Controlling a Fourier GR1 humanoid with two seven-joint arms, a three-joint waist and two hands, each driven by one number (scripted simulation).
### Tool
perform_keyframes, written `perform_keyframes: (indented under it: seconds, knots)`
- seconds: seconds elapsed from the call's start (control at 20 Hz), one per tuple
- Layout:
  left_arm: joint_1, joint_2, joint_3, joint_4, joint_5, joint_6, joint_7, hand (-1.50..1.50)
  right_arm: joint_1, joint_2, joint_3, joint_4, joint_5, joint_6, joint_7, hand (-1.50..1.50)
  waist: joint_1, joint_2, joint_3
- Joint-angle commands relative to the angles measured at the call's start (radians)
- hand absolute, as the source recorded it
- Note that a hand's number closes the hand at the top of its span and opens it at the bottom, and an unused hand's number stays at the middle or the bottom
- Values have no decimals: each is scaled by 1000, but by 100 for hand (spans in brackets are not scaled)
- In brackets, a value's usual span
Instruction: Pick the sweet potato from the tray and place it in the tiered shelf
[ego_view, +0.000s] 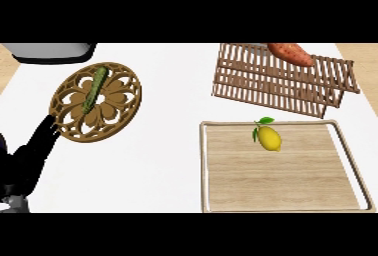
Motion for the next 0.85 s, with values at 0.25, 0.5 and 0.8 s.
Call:
perform_keyframes:
  seconds: [0.25,0.5,0.8]
  knots:
    - [89,39,45,-54,28,-43,-17,0,97,-256,-255,-192,-234,209,190,-150,-11,-7,0]
    - [50,-13,19,-37,7,2,-9,0,184,-481,-445,-103,-394,442,225,-150,-28,-6,1]
    - [5,4,29,12,-5,-2,-17,0,299,-700,-645,65,-514,602,184,-150,-20,-1,1]
